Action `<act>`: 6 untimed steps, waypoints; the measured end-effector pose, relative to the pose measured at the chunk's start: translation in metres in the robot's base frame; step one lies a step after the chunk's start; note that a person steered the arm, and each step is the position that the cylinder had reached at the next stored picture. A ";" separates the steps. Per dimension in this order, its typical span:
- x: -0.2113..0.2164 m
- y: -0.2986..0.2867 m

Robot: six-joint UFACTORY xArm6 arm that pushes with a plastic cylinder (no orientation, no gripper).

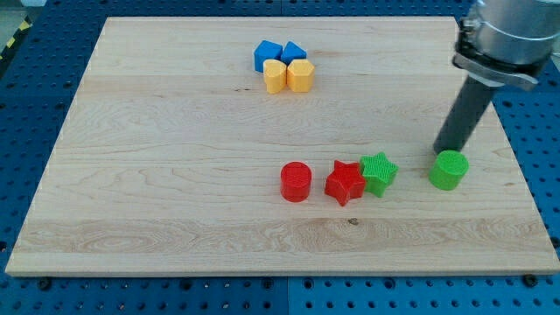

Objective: Keep green circle on right side of green star

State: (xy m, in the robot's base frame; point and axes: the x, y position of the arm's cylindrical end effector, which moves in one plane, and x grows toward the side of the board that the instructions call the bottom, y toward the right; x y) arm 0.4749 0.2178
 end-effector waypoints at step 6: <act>0.039 -0.028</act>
